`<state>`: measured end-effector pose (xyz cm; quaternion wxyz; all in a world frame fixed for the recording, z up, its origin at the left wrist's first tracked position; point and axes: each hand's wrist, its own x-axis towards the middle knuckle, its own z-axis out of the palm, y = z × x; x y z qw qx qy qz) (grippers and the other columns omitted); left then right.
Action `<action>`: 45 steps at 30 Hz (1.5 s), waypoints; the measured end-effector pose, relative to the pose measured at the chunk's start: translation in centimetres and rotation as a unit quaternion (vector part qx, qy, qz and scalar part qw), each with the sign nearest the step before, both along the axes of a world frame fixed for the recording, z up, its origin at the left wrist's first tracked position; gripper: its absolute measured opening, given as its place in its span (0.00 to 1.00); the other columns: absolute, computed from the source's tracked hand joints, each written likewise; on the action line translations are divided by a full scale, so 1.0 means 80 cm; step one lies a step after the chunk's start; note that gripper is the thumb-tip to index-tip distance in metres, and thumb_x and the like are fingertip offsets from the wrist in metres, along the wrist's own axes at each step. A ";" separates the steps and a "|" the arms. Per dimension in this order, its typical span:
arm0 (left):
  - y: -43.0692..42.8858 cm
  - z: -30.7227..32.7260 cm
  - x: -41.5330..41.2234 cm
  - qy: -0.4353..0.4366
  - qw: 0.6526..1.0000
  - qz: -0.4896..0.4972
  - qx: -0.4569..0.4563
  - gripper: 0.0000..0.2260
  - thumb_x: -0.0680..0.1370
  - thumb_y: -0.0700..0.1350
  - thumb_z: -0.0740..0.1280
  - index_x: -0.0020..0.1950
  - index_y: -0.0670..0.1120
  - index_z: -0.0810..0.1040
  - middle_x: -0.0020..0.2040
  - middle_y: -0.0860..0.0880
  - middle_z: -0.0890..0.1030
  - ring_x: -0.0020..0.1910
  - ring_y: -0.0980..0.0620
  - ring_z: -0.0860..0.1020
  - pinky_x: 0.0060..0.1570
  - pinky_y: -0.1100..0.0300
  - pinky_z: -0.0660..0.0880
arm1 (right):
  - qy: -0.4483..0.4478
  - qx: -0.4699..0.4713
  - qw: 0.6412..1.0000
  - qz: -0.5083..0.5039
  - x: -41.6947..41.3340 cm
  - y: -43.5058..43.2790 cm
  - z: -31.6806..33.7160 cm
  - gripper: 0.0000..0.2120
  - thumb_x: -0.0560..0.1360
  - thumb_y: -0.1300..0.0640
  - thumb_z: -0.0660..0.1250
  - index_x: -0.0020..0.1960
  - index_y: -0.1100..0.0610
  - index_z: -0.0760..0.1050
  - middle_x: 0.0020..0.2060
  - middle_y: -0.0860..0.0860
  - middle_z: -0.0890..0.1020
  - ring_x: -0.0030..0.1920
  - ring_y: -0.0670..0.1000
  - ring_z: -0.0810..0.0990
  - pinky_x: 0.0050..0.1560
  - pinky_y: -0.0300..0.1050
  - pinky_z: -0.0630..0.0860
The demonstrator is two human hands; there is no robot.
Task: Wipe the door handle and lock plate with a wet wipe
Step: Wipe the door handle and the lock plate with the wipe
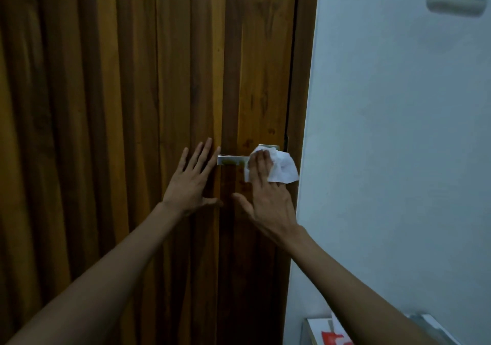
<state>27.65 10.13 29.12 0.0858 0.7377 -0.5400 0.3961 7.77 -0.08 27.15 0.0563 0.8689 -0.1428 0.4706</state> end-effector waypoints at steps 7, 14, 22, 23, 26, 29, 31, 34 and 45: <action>0.003 0.002 0.011 -0.026 0.999 0.011 0.015 0.61 0.64 0.76 0.65 0.78 0.51 0.30 0.80 0.45 0.33 0.80 0.44 0.39 0.78 0.44 0.42 | -0.008 -0.020 0.994 -0.104 -0.018 -0.020 -0.005 0.43 0.80 0.36 0.53 0.79 0.59 0.35 0.79 0.56 0.37 0.79 0.53 0.37 0.78 0.50 0.38; 0.005 -0.001 0.010 -0.045 0.999 0.018 0.005 0.57 0.66 0.76 0.62 0.80 0.49 0.35 0.80 0.44 0.36 0.80 0.44 0.40 0.79 0.44 0.44 | 0.027 -0.061 0.998 -0.011 0.030 0.021 0.008 0.43 0.79 0.35 0.54 0.79 0.58 0.37 0.78 0.54 0.37 0.78 0.53 0.45 0.72 0.42 0.60; 0.007 0.001 0.011 -0.031 1.000 -0.003 0.005 0.56 0.66 0.77 0.60 0.80 0.49 0.34 0.81 0.44 0.40 0.80 0.44 0.43 0.78 0.45 0.42 | 0.097 -0.184 0.978 -0.009 0.028 0.002 0.022 0.40 0.80 0.36 0.52 0.80 0.58 0.41 0.79 0.55 0.43 0.79 0.54 0.43 0.75 0.48 0.47; 0.008 0.001 0.011 -0.030 1.000 0.001 0.010 0.57 0.66 0.76 0.62 0.80 0.49 0.35 0.81 0.44 0.38 0.80 0.44 0.41 0.79 0.45 0.42 | 0.097 -0.195 0.976 -0.023 0.020 -0.007 0.021 0.40 0.80 0.37 0.53 0.79 0.59 0.41 0.79 0.55 0.43 0.79 0.54 0.43 0.75 0.49 0.49; 0.007 0.001 0.009 -0.031 0.999 0.009 0.016 0.59 0.65 0.75 0.65 0.79 0.50 0.33 0.80 0.45 0.34 0.80 0.44 0.39 0.78 0.45 0.40 | 0.068 -0.179 0.979 -0.071 -0.008 -0.029 0.015 0.40 0.80 0.37 0.54 0.80 0.61 0.44 0.79 0.56 0.45 0.79 0.55 0.46 0.69 0.47 0.65; 0.006 0.001 0.008 -0.031 0.999 0.013 0.013 0.59 0.65 0.75 0.65 0.79 0.50 0.32 0.79 0.45 0.33 0.80 0.44 0.38 0.78 0.45 0.39 | 0.047 -0.160 0.981 -0.103 -0.022 -0.038 0.008 0.40 0.80 0.36 0.51 0.79 0.61 0.43 0.79 0.53 0.39 0.79 0.53 0.42 0.69 0.47 0.60; 0.006 0.001 0.007 -0.030 0.999 0.019 0.015 0.59 0.66 0.75 0.65 0.79 0.50 0.31 0.79 0.45 0.32 0.79 0.44 0.37 0.77 0.45 0.38 | 0.046 -0.150 0.982 -0.105 -0.020 -0.034 0.008 0.40 0.80 0.36 0.50 0.79 0.61 0.43 0.78 0.53 0.37 0.79 0.52 0.40 0.70 0.48 0.62; 0.005 0.000 0.007 -0.034 0.999 0.020 0.010 0.58 0.66 0.75 0.65 0.79 0.50 0.32 0.80 0.45 0.33 0.80 0.44 0.38 0.78 0.45 0.39 | 0.061 -0.136 0.986 -0.070 -0.004 -0.015 0.013 0.40 0.80 0.36 0.51 0.80 0.61 0.42 0.79 0.56 0.41 0.79 0.54 0.44 0.61 0.42 0.74; 0.009 0.001 0.007 -0.032 0.999 0.003 0.010 0.55 0.68 0.74 0.64 0.79 0.50 0.35 0.81 0.44 0.41 0.80 0.43 0.43 0.79 0.43 0.47 | 0.101 -0.217 0.971 -0.009 0.039 0.005 0.027 0.38 0.81 0.39 0.54 0.79 0.60 0.43 0.79 0.56 0.44 0.80 0.54 0.43 0.77 0.48 0.52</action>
